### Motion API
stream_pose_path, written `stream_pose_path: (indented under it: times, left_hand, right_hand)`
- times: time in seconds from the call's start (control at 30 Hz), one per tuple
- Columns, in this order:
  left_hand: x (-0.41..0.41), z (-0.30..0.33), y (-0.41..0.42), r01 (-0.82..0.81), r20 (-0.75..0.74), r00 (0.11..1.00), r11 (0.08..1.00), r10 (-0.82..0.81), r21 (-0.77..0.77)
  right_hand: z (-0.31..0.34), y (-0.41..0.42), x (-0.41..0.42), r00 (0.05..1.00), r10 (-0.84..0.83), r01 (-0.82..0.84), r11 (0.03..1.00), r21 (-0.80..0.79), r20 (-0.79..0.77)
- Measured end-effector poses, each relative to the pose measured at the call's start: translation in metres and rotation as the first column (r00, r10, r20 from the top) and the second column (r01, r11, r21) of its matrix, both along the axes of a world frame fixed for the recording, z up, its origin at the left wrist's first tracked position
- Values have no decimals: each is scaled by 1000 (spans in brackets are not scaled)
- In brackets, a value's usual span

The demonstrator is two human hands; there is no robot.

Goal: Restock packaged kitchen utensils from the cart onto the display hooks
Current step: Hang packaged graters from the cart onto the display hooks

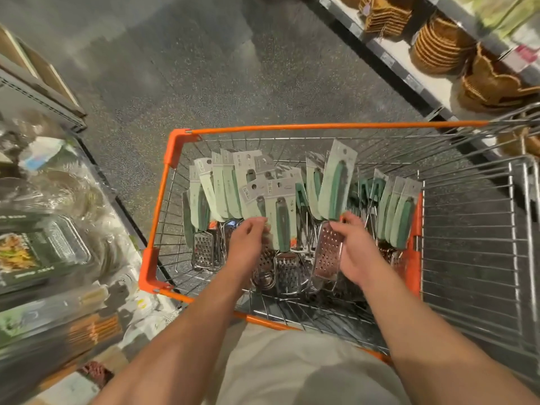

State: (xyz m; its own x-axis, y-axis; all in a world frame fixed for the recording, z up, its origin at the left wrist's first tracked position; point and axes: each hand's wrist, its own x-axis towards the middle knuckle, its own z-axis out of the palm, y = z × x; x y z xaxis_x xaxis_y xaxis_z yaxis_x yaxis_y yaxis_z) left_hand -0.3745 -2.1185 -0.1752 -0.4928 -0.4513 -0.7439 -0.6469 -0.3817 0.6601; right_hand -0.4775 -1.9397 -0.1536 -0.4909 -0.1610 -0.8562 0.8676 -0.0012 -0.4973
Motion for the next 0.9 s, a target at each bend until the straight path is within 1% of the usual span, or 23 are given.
stream_pose_path:
  times: [0.07,0.13,0.2,0.33,0.37,0.43,0.57,0.63,0.7,0.77,0.83,0.9]
  left_hand:
    - [2,-1,-4,-21,-17,1000,1000,21,8]
    - [6,-3,-7,-19,-11,1000,1000,19,-16]
    - [10,-7,-11,-24,26,999,996,26,-87]
    - [23,-19,-28,-159,110,976,956,190,-248]
    - [26,-23,-32,-158,125,972,944,201,-289]
    - [31,-29,-40,-106,175,969,932,176,-346]
    - [27,-21,-51,-104,172,975,971,142,-214]
    - [25,-25,-57,-79,178,977,977,115,-197]
    - [23,-25,-59,-23,179,982,976,63,-217]
    - [22,-31,-63,62,219,976,972,-11,-227]
    - [20,-33,-64,78,232,973,967,-20,-243]
    - [17,-31,-66,85,213,977,952,-22,-293]
  right_hand:
    - [0,-10,6,1000,12,-12,1000,24,-11]
    - [-3,-21,14,996,71,-67,994,90,-47]
    - [-4,-30,18,984,144,-129,982,139,-101]
    - [-16,-45,25,951,248,-205,953,225,-183]
    - [-19,-50,27,940,277,-223,941,254,-199]
    - [-20,-64,30,929,312,-246,922,300,-199]
    - [-22,-88,40,891,399,-293,869,398,-218]
    - [-25,-97,46,876,428,-295,839,457,-222]
    - [-33,-101,54,852,473,-293,785,546,-222]
    - [-36,-106,59,814,538,-283,698,658,-221]
    - [-38,-109,62,771,608,-299,607,736,-189]
    - [-41,-113,66,747,649,-327,546,771,-142]
